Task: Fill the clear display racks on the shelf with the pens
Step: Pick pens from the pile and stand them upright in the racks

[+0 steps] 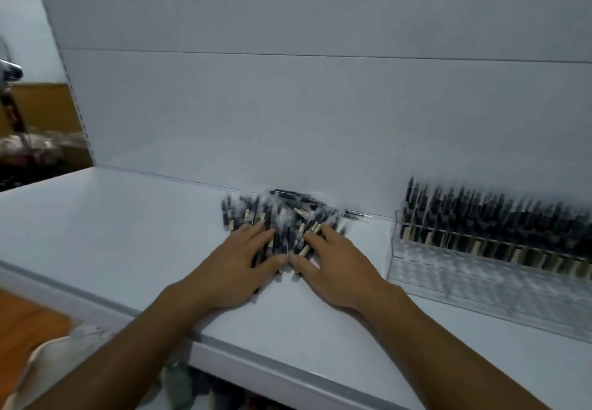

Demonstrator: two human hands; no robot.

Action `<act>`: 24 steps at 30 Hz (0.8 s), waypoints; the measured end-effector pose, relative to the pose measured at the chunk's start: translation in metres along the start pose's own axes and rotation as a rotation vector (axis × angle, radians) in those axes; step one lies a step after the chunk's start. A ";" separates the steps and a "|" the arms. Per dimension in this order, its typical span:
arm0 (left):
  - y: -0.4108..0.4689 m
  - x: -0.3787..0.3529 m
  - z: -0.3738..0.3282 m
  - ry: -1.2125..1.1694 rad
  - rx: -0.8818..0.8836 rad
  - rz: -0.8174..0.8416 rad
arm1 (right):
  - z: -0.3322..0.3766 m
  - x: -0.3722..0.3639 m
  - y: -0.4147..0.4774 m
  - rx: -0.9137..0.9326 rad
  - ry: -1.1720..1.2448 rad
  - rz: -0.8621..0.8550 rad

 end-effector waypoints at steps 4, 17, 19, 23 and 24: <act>0.008 0.005 0.000 0.023 -0.025 -0.091 | -0.002 0.002 -0.010 0.078 0.173 -0.079; 0.000 0.019 -0.004 -0.007 -0.072 -0.207 | 0.002 0.019 -0.016 0.051 0.354 -0.206; 0.000 0.024 -0.006 -0.032 -0.056 -0.258 | 0.000 0.021 -0.016 -0.001 0.273 -0.255; 0.007 0.038 -0.006 -0.056 0.019 -0.340 | -0.007 0.014 -0.016 -0.097 0.136 -0.158; 0.011 0.041 -0.005 -0.042 0.049 -0.338 | -0.007 0.012 -0.017 -0.083 0.138 -0.123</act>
Point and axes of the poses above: each hand's wrist, its own y-axis towards the middle knuckle, its own x-axis out of the back of the hand, z = x × y, the point moved 4 cm from there along y, towards the middle knuckle, and after that the axes turned 14 degrees about -y, right-handed, at the moved point
